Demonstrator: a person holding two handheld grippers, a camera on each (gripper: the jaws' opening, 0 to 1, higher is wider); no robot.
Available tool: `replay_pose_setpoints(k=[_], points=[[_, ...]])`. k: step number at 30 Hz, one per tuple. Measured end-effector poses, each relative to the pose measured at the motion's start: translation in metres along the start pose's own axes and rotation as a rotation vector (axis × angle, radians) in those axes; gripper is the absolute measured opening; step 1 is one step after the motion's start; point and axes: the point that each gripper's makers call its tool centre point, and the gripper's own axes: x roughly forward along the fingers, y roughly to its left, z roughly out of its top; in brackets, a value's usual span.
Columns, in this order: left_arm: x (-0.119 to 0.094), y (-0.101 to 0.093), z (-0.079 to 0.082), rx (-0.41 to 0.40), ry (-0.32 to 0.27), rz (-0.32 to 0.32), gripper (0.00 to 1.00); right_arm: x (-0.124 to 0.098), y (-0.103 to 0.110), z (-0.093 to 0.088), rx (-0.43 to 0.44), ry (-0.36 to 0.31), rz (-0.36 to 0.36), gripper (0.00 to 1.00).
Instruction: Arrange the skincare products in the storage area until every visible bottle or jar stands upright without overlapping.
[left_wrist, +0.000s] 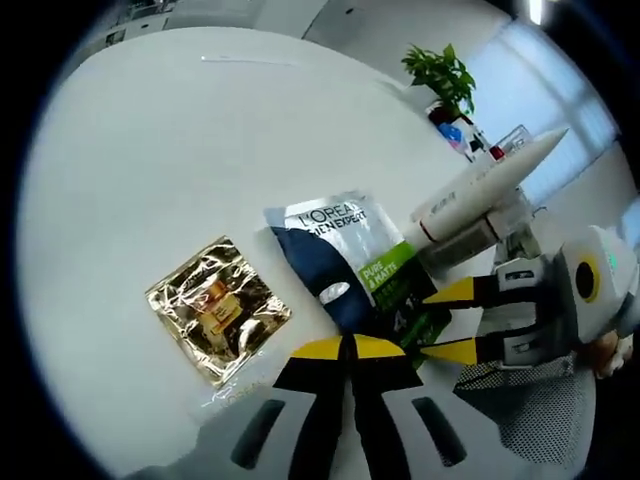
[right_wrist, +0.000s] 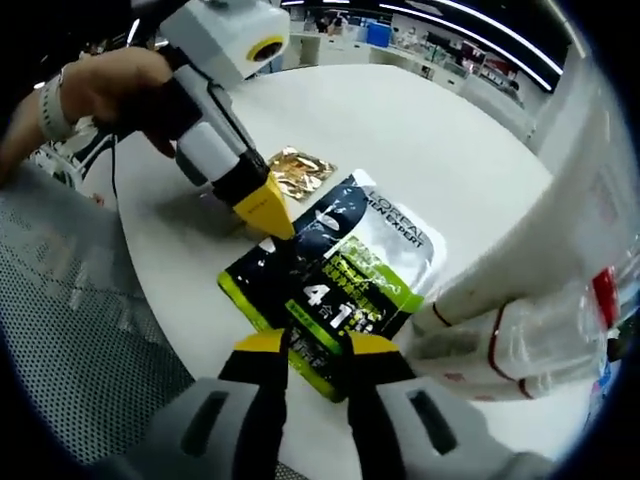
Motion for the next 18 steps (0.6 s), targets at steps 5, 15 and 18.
replay_pose_setpoints(k=[5,15,18], points=[[0.001,0.001,0.002,0.046,-0.011,0.009,0.0,0.001,-0.004,0.001,-0.003,-0.01,-0.022,0.2],[-0.001,0.0,0.01,0.177,-0.036,0.043,0.01,0.001,-0.003,0.001,0.019,-0.014,-0.014,0.19],[-0.01,0.005,0.032,0.272,-0.136,0.109,0.04,0.001,-0.002,0.001,0.017,-0.011,-0.013,0.19]])
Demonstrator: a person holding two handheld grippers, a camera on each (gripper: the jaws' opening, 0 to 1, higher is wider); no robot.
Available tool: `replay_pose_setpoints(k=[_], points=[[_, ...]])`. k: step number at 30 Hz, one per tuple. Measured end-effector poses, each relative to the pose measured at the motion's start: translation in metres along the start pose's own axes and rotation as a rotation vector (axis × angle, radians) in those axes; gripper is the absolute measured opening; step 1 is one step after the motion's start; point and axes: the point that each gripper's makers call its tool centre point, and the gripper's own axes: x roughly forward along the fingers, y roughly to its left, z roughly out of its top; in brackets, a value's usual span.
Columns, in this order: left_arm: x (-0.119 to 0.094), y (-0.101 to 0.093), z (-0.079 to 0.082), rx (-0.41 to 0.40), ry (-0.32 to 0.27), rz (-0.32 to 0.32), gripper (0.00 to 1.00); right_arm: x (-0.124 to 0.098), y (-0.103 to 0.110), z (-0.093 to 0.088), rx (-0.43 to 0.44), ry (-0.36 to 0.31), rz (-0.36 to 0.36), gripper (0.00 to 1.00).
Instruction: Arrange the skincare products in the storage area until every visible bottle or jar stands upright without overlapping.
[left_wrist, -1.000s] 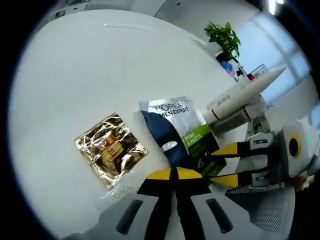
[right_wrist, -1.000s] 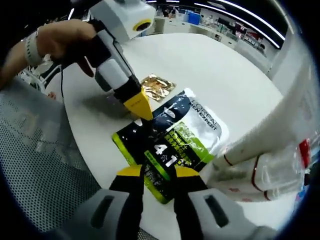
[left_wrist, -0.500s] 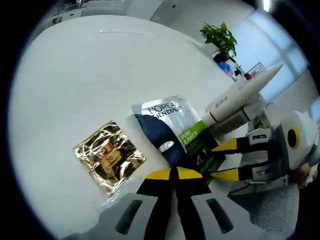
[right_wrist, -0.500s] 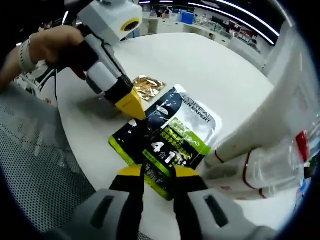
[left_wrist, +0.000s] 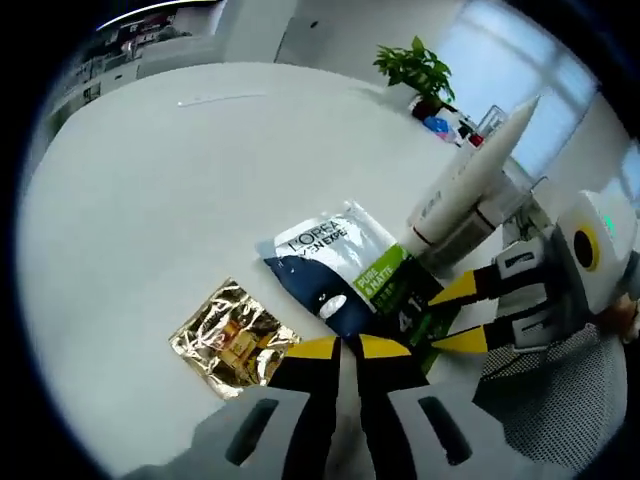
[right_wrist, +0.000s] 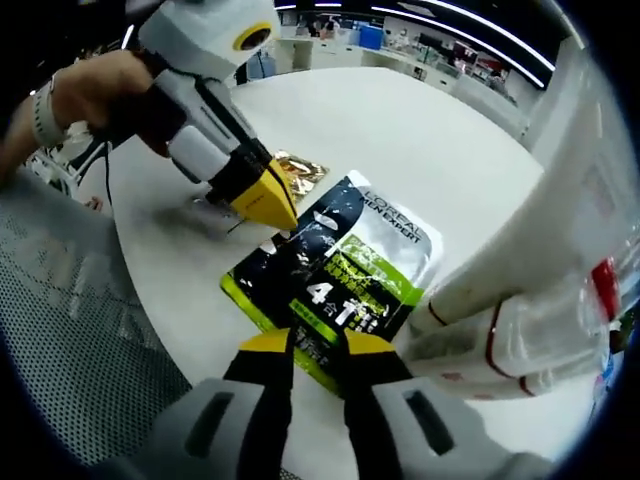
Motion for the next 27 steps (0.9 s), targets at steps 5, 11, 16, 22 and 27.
replay_pose_setpoints(k=[5,11,16,22,27], points=[[0.004,-0.018,0.009,0.202,-0.028,-0.029,0.18,0.0,0.0,0.0,0.006,0.001,0.002,0.19],[0.02,-0.017,-0.007,0.31,0.074,0.008,0.27,0.0,0.0,0.0,0.002,-0.003,0.006,0.19],[0.02,-0.009,-0.01,0.346,0.095,0.024,0.28,0.001,0.0,0.001,0.001,-0.002,0.004,0.19],[0.02,-0.009,-0.012,0.359,0.098,0.025,0.29,0.0,0.0,0.001,0.001,0.003,0.006,0.19],[0.015,-0.008,-0.006,0.341,0.084,0.04,0.35,0.0,0.001,0.001,0.002,0.009,0.0,0.2]])
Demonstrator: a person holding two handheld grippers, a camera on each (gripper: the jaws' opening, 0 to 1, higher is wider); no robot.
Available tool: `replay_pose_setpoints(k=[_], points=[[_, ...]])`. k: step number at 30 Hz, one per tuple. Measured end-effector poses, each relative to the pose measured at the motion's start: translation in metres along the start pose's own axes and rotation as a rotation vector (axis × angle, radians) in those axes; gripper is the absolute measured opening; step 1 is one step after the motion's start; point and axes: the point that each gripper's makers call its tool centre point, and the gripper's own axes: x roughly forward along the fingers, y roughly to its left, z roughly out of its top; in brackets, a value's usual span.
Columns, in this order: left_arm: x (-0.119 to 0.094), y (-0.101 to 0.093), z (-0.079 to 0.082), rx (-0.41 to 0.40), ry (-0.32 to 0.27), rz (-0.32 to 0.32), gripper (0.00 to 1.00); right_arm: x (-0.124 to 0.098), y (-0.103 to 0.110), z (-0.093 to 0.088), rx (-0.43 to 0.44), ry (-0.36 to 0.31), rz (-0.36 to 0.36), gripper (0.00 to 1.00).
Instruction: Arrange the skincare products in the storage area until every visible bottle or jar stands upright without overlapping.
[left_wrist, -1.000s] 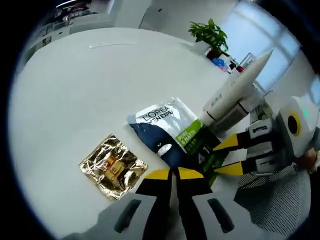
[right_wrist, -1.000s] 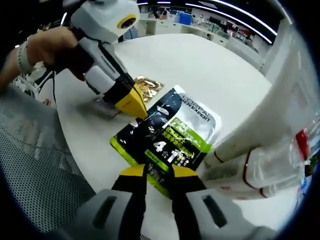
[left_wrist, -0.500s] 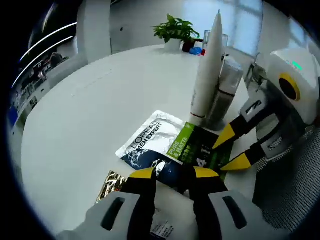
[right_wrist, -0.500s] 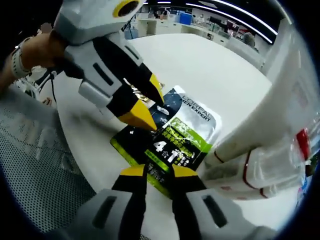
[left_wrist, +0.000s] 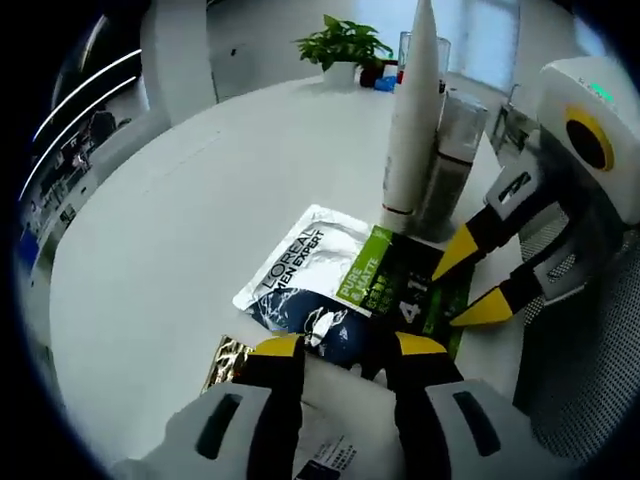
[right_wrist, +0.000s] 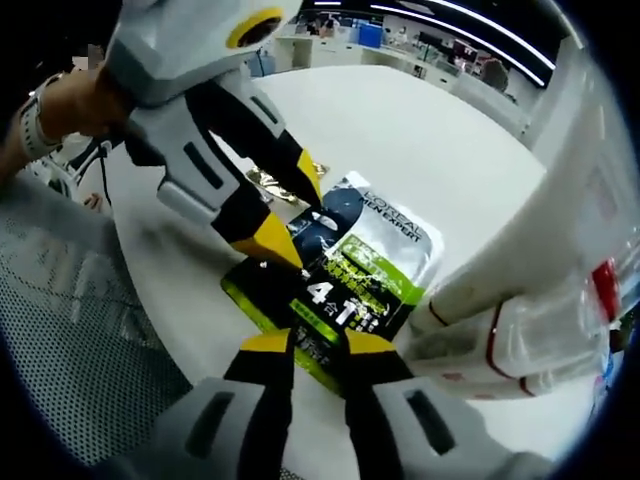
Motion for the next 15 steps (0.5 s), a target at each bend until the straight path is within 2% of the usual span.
replay_pose_setpoints(k=[3,4,6,9,12,14,15], points=[[-0.017,0.001,0.013,-0.072,-0.074,0.011,0.36,0.0,0.0,0.0,0.006,-0.001,0.0,0.2],[-0.022,0.002,0.016,-0.077,-0.086,0.02,0.38,0.0,0.0,0.0,0.006,-0.001,0.0,0.2],[-0.04,0.004,0.029,-0.101,-0.151,0.058,0.41,0.0,-0.001,0.0,0.011,0.002,-0.006,0.21],[-0.062,0.002,0.035,-0.11,-0.201,0.086,0.45,0.0,-0.001,-0.001,0.011,0.001,-0.008,0.21],[-0.079,-0.005,0.037,-0.12,-0.231,0.11,0.49,0.0,-0.001,0.0,0.009,0.003,-0.009,0.21],[-0.087,-0.008,0.038,-0.098,-0.239,0.14,0.53,-0.001,-0.002,0.0,0.011,0.003,-0.017,0.23],[-0.094,-0.007,0.037,-0.067,-0.234,0.178,0.54,-0.001,-0.003,0.001,0.011,0.001,-0.021,0.24]])
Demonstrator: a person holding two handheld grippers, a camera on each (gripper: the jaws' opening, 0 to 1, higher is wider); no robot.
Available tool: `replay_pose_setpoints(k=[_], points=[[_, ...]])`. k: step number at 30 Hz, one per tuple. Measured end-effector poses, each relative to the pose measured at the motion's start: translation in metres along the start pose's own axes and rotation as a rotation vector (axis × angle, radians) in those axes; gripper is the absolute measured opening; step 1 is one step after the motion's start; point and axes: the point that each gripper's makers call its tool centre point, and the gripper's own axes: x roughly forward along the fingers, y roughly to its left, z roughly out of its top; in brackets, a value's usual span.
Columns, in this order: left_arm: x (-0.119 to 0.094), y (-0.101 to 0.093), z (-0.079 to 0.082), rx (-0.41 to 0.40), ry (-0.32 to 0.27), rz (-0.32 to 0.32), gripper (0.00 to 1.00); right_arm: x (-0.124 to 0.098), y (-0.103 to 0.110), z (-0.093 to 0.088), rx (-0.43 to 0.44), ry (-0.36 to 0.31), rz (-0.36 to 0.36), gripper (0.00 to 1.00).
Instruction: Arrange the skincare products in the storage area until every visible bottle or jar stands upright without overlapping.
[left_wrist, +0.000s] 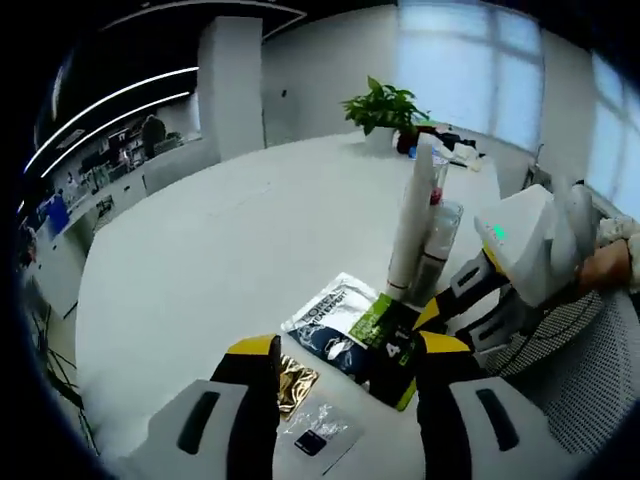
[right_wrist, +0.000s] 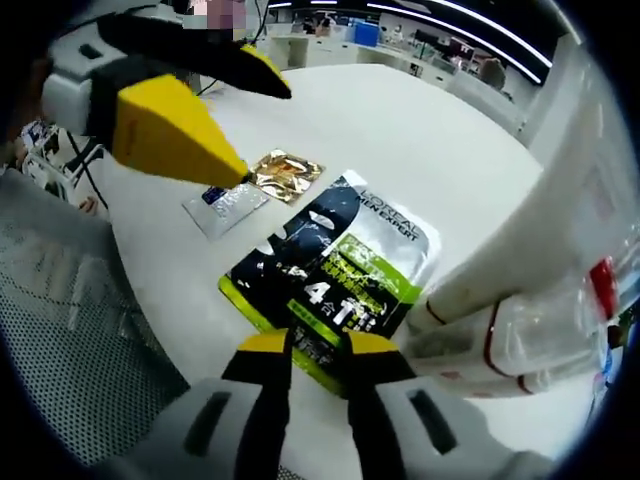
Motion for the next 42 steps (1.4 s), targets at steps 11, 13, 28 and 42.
replay_pose_setpoints(k=[11,13,28,42], points=[[-0.034,0.001,0.003,-0.082,-0.045,0.081,0.59,-0.029,0.015,0.034,0.018,-0.179,0.076,0.21],[-0.039,0.001,0.007,-0.103,-0.064,0.094,0.61,-0.044,0.017,0.041,-0.017,-0.227,0.081,0.21],[-0.071,-0.009,0.0,-0.252,-0.096,0.179,0.64,-0.162,0.005,0.049,-0.026,-0.43,0.042,0.4],[-0.087,-0.005,-0.007,-0.325,-0.096,0.263,0.68,-0.181,-0.07,-0.003,0.168,-0.381,-0.126,0.73]])
